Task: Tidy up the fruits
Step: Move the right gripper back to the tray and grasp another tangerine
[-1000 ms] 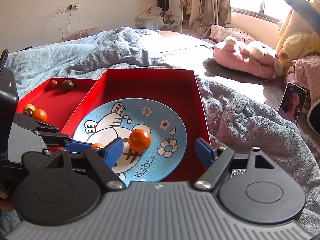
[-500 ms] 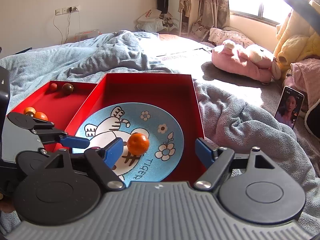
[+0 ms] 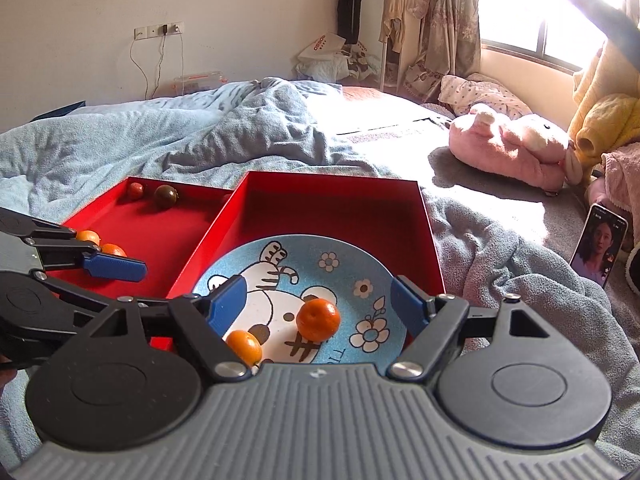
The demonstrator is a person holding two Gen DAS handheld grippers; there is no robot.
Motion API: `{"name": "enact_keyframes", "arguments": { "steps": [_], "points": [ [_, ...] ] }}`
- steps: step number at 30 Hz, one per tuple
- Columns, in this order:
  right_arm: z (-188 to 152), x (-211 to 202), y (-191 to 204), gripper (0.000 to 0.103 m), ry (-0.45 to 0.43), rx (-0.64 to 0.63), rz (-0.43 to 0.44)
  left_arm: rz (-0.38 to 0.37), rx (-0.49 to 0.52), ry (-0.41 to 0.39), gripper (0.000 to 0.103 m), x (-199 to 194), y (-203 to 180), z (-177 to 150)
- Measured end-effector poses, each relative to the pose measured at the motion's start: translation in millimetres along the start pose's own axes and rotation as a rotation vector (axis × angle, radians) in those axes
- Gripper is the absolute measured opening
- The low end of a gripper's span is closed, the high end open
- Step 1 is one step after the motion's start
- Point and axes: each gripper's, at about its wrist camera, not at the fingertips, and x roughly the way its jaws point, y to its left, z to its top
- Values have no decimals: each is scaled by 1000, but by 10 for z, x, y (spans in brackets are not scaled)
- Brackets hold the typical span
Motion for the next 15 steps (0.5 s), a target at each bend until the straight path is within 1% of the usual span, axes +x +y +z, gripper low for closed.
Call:
{"name": "enact_keyframes", "arguments": {
  "steps": [5, 10, 15],
  "points": [
    [126, 48, 184, 83, -15, -21, 42, 47, -66, 0, 54, -122, 318, -86],
    [246, 131, 401, 83, -32, -47, 93, 107, -96, -12, 54, -249, 586, -155],
    [326, 269, 616, 83, -22, -77, 145, 146, -158, -15, 54, -341, 884, -194]
  ]
}}
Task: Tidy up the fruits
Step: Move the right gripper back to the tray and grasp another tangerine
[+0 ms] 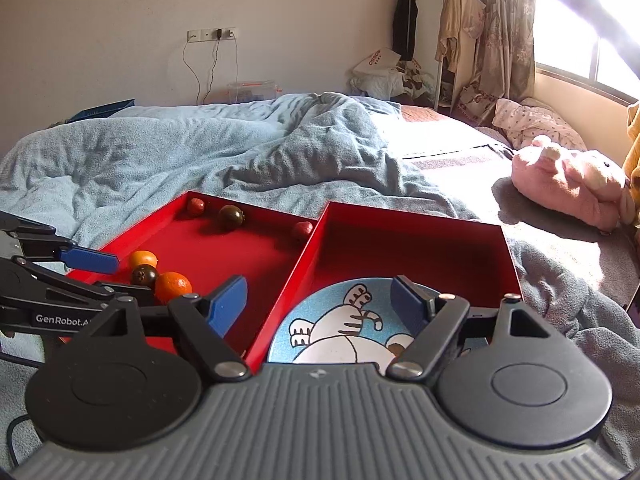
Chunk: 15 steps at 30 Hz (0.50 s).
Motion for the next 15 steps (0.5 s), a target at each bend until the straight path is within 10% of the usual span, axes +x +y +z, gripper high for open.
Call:
{"name": "enact_keyframes", "arguments": {
  "steps": [15],
  "points": [
    [304, 833, 614, 82, 126, -143, 213, 99, -151, 0, 53, -51, 454, -87]
  ]
}}
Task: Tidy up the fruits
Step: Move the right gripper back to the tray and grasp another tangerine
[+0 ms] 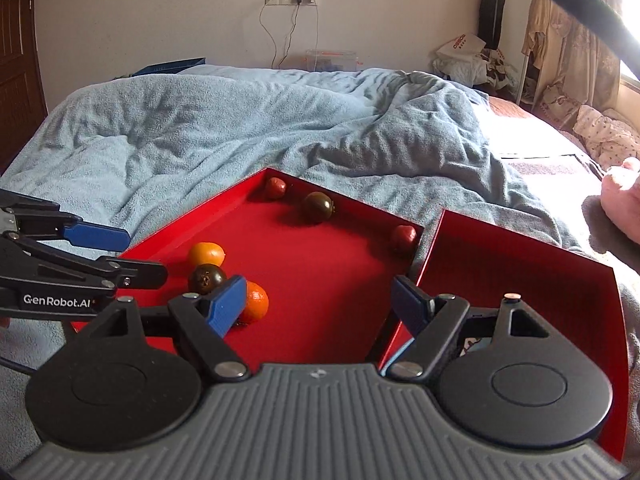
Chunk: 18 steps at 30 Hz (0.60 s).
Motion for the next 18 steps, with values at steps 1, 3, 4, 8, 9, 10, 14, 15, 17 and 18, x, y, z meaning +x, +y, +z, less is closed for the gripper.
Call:
{"name": "enact_keyframes", "arguments": {
  "steps": [1, 3, 4, 8, 9, 10, 14, 15, 17, 18],
  "points": [
    [10, 75, 39, 82, 21, -15, 20, 4, -2, -4, 53, -20, 2, -5],
    [22, 207, 126, 82, 55, -52, 48, 13, -8, -9, 53, -46, 13, -14],
    [13, 273, 175, 82, 71, -71, 62, 16, -14, -10, 53, -55, 25, -16],
    [6, 495, 267, 74, 123, -89, 92, 15, -53, 8, 53, -36, 96, -14],
    [10, 552, 278, 70, 136, -85, 100, 14, -58, 9, 53, -37, 105, -15],
    [13, 615, 290, 69, 149, -76, 105, 13, -62, 9, 53, -42, 115, -18],
    [7, 815, 306, 63, 189, -62, 105, 2, -77, 15, 53, -31, 137, -17],
    [5, 848, 310, 59, 197, -63, 108, -2, -82, 18, 53, -24, 146, -15],
    [6, 903, 297, 52, 206, -39, 143, -7, -89, 22, 53, -18, 160, -17],
    [10, 921, 301, 46, 211, -34, 151, -9, -92, 25, 53, -10, 164, -18]
  ]
}}
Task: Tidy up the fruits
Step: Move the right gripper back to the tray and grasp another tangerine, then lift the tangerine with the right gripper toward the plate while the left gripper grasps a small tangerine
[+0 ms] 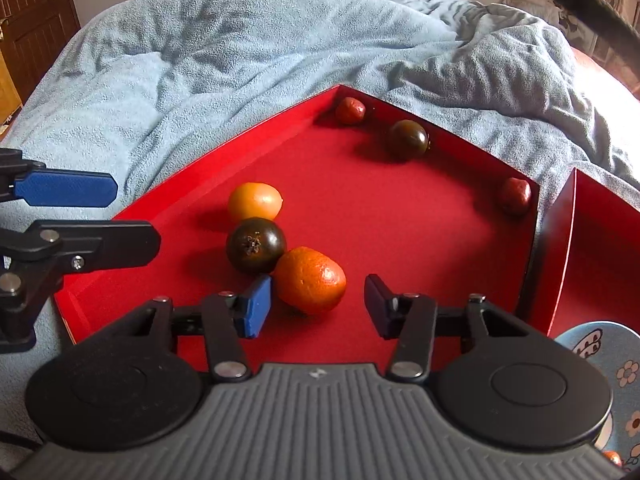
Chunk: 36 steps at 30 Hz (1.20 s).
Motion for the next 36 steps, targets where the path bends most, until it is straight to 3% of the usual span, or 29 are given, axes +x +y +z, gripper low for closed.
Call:
{"name": "enact_keyframes", "arguments": {
  "steps": [7, 20, 24, 30, 36],
  "points": [
    [-66, -64, -26, 45, -20, 15, -13, -15, -4, 22, 53, 48, 0, -8],
    [-548, -1074, -242, 45, -209, 114, -137, -111, 89, 72, 53, 331, -319, 87],
    [-641, -1239, -275, 45, -223, 135, -137, -91, 107, 67, 53, 428, -359, 110],
    [-751, -1287, -185, 45, -214, 143, -104, -10, -11, 82, 53, 592, -91, 207],
    [-768, -1287, -77, 45, -208, 134, -81, 28, 34, 113, 52, 831, -93, 259]
  ]
}}
